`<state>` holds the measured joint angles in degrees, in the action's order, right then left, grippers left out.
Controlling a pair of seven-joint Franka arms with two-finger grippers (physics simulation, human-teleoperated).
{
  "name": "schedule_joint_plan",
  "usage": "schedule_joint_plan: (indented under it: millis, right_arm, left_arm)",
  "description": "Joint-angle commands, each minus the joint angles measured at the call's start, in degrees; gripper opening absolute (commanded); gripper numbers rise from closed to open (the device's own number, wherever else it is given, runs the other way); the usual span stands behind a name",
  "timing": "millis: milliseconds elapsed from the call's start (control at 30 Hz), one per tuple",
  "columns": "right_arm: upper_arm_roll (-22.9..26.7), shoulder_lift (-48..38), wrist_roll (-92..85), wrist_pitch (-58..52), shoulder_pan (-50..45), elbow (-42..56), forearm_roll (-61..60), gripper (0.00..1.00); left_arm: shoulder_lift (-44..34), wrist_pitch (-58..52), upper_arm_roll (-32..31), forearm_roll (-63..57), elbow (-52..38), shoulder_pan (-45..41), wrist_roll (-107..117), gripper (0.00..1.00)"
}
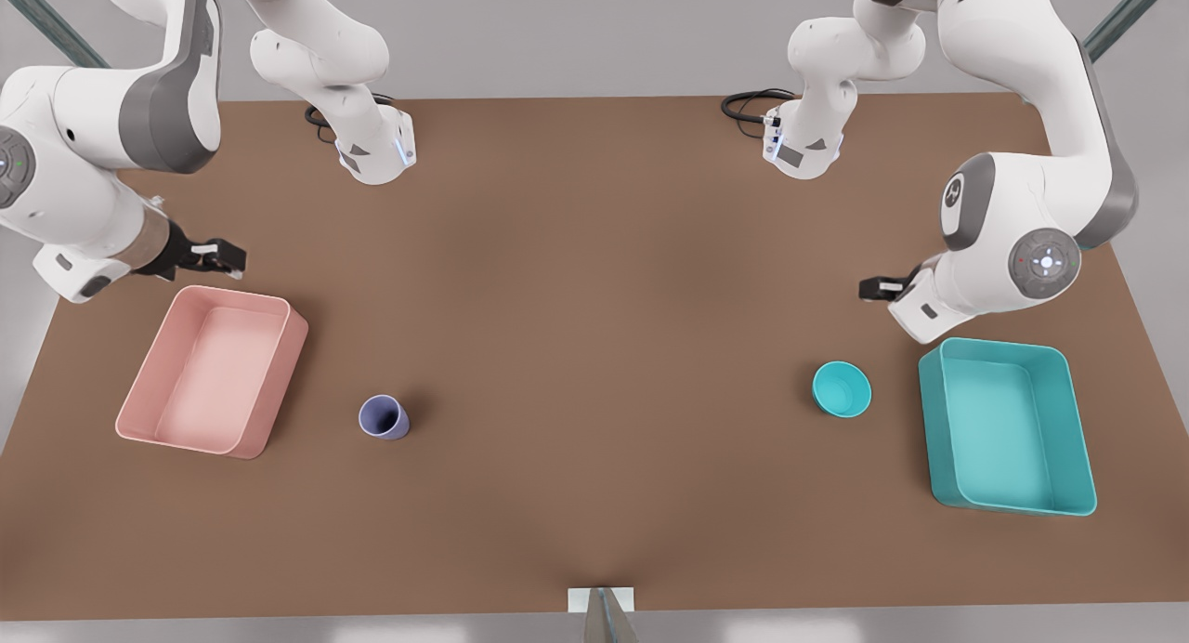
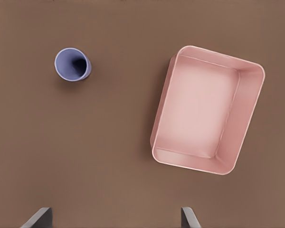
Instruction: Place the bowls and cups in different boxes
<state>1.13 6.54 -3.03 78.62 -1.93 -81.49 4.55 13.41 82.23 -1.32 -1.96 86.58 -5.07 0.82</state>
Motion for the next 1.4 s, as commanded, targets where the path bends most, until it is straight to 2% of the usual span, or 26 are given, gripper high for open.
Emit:
schedule_joint_plan:
  millis: [0,67,100,133,267,500,867,900,933,967,1033,1167,1267,1300,1367]
  right_arm:
    - [0.0,-0.7,-1.3,4.7,0.0,-1.1,-0.1,1.00]
    - [0.0,0.4,-1.4,5.0,-0.4,-0.9,0.4,1.00]
    - [-0.1,3.5,-1.5,5.5,-1.5,-0.3,0.7,1.00]
    - [-1.2,10.0,-1.3,10.3,-2.4,2.1,-0.1,1.00]
    - [-1.2,20.4,-0.7,23.1,-5.3,2.2,-2.8,1.00]
    - [-0.7,30.5,-0.4,33.7,-4.1,1.9,-8.4,1.00]
    - [-0.6,33.6,2.2,36.2,-3.6,-1.4,-8.5,1.00]
    - [-0.6,33.6,2.1,36.5,-3.6,-1.8,-8.5,1.00]
    - [-0.6,33.6,2.1,36.5,-3.6,-2.3,-8.5,1.00]
    - [-0.6,33.7,2.1,37.0,-3.7,-3.1,-8.5,1.00]
    - [-0.6,34.0,2.1,37.1,-3.8,-3.5,-8.3,1.00]
    - [-0.6,34.9,2.1,39.4,-4.0,-4.9,-8.1,1.00]
    - [-0.7,36.1,2.0,40.3,-4.0,-5.0,-8.1,0.98]
    - [-0.7,36.1,2.1,40.3,-4.0,-5.0,-8.1,0.86]
    - [-0.7,36.1,2.0,40.3,-4.0,-4.8,-8.0,0.45]
  left_arm:
    - [0.0,2.9,0.0,-0.1,0.0,0.0,0.4,1.00]
    - [1.4,4.7,0.0,-0.7,-0.1,-0.6,0.4,1.00]
    - [3.8,7.8,0.0,-2.6,-0.2,-2.5,0.4,1.00]
    - [9.4,12.9,0.0,-5.8,-0.7,-5.8,0.9,1.00]
    - [21.9,34.1,0.0,-5.7,-0.7,-5.2,1.5,1.00]
    - [26.5,35.1,0.0,-7.4,2.7,-4.2,1.6,1.00]
    - [28.0,35.1,0.1,-7.4,6.8,-3.5,3.0,1.00]
    - [28.0,35.1,0.1,-7.4,6.8,-3.4,3.0,0.97]
    - [28.0,35.1,0.1,-7.4,6.8,-3.5,3.0,0.76]
    - [28.0,35.1,0.1,-7.4,6.7,-3.5,3.0,0.60]
    - [28.0,35.1,0.1,-7.4,6.5,-3.4,2.9,0.48]
    - [27.9,35.0,0.1,-7.4,6.3,-3.3,2.9,0.36]
    - [26.9,34.8,0.1,-7.4,6.1,-3.4,3.1,0.21]
    - [26.7,34.7,0.1,-7.4,6.1,-3.4,4.5,0.21]
    - [25.8,34.6,0.1,-7.4,6.1,-3.6,5.7,0.21]
